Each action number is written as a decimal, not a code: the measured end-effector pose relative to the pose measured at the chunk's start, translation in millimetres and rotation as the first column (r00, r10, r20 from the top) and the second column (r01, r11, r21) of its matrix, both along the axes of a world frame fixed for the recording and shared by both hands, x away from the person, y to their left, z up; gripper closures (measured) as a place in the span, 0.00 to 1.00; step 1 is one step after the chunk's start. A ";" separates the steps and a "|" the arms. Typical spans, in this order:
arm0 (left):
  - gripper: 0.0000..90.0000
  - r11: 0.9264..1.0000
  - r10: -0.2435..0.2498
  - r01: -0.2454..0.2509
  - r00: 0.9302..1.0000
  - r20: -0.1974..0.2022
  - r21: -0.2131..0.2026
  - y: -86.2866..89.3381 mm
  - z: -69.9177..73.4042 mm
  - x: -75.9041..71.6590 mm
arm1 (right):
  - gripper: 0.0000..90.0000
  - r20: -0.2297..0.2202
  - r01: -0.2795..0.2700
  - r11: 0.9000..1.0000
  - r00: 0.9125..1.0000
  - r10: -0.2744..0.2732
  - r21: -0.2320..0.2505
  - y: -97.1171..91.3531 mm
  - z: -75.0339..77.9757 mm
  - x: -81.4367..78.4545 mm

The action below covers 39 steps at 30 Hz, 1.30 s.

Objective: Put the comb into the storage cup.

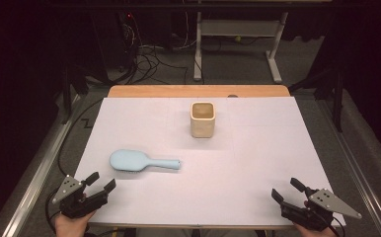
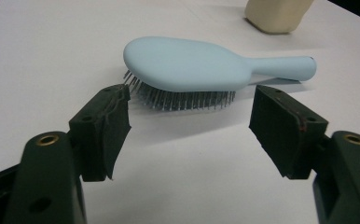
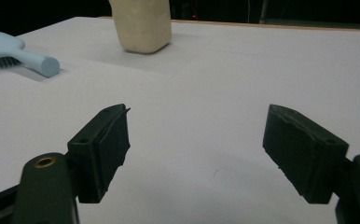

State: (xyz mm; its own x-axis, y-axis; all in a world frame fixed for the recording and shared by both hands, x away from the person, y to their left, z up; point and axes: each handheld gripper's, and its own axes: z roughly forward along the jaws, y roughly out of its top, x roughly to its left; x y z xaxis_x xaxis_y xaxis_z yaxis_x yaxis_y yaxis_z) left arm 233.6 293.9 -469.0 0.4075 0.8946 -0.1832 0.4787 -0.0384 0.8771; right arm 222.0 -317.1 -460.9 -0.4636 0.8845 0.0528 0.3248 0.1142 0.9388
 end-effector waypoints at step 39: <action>0.35 1.000 -0.014 0.014 1.000 -0.003 -0.005 -5.1 6.3 2.8 | 0.27 -0.036 0.010 1.000 0.999 -0.009 0.019 -1.3 -2.5 1.5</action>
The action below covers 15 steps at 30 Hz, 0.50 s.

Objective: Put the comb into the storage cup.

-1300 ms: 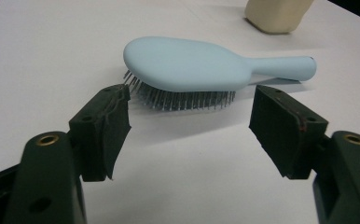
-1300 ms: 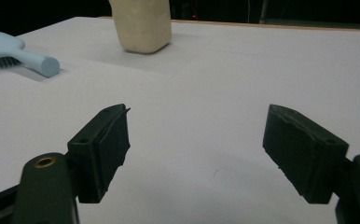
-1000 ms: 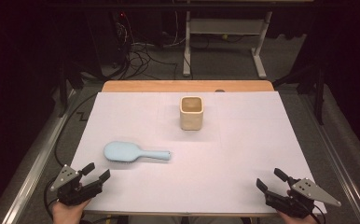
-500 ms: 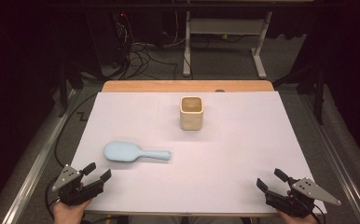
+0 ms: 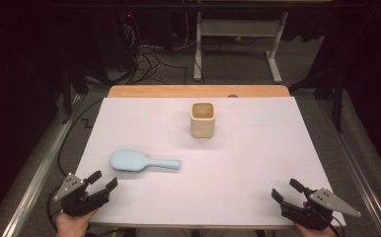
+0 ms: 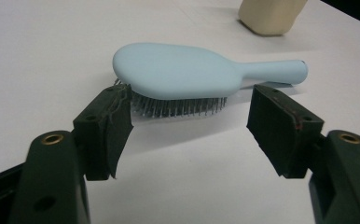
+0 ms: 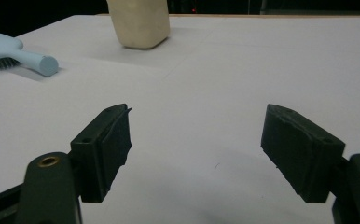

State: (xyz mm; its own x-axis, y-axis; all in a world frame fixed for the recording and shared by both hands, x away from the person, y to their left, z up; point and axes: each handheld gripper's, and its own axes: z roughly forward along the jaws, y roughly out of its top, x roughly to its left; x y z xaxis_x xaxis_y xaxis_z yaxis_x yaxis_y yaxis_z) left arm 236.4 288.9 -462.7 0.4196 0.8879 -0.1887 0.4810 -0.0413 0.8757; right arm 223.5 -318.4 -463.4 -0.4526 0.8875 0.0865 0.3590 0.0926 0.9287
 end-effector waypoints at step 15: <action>0.35 1.000 -0.017 0.017 1.000 0.017 -0.003 -4.5 6.7 3.8 | 0.27 -0.009 0.002 1.000 1.000 -0.002 0.005 -1.2 -0.2 0.2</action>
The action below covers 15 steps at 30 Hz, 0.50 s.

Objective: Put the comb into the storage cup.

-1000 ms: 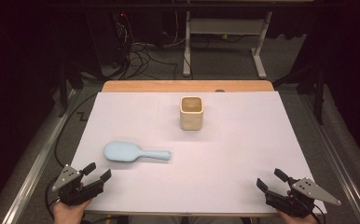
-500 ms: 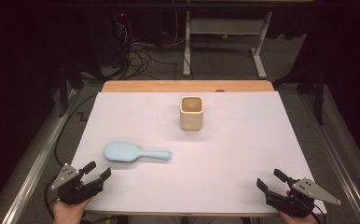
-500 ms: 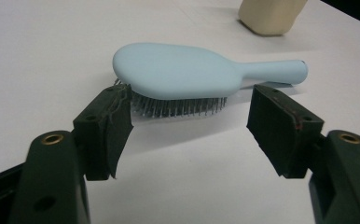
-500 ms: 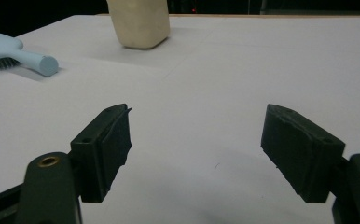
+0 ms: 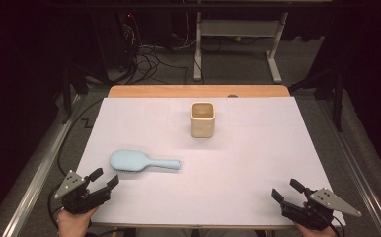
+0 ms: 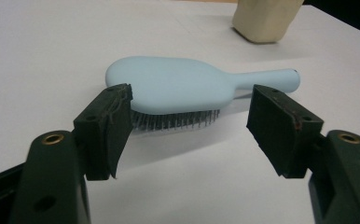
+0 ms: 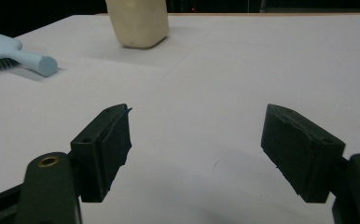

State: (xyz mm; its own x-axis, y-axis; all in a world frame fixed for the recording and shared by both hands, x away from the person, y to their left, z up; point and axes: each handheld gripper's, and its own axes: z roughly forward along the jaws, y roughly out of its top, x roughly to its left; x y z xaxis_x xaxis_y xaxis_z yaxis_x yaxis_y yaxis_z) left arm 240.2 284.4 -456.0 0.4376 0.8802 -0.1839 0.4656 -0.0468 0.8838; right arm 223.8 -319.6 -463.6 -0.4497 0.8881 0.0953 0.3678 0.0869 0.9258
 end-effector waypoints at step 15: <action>0.36 0.999 -0.052 0.052 0.999 0.002 0.009 -18.6 4.3 9.2 | 0.28 0.004 -0.006 1.000 1.000 0.006 -0.006 0.7 -0.3 -0.3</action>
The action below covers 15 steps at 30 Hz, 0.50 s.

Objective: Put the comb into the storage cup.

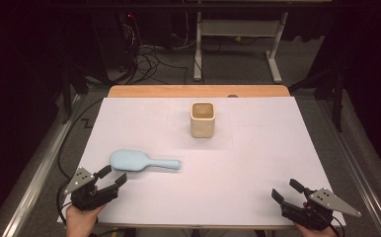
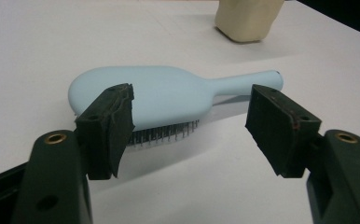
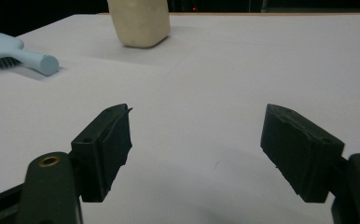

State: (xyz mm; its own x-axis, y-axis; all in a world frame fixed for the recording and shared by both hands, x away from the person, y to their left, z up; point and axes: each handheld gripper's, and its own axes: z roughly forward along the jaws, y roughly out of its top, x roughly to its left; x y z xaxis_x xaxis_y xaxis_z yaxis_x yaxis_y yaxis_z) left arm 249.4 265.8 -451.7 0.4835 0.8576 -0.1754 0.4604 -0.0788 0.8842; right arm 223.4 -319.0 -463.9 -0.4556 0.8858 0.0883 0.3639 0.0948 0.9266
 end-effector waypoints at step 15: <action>0.36 0.999 -0.041 0.041 0.999 -0.007 0.012 -18.6 2.0 10.5 | 0.28 0.003 -0.005 1.000 1.000 0.005 0.004 -0.2 0.1 -0.4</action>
State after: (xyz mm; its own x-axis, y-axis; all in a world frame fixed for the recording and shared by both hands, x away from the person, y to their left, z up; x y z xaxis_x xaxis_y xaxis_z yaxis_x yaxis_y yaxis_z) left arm 259.9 247.2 -449.7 0.5168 0.8393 -0.1686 0.4629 -0.1083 0.8798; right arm 223.0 -319.2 -463.8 -0.4599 0.8833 0.0906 0.3607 0.0926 0.9281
